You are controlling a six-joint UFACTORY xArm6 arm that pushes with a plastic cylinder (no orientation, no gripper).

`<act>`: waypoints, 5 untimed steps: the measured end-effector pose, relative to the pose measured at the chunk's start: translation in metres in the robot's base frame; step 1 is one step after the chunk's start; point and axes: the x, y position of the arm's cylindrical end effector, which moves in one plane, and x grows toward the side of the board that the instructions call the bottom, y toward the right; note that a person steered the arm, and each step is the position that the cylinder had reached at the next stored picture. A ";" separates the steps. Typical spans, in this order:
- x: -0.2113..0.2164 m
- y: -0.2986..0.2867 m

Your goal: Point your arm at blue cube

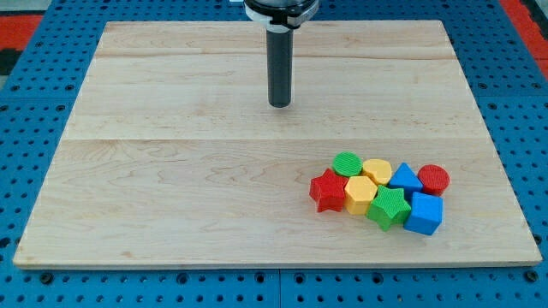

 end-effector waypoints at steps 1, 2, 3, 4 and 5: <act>-0.013 0.077; -0.021 0.124; -0.021 0.124; -0.021 0.124; 0.016 0.115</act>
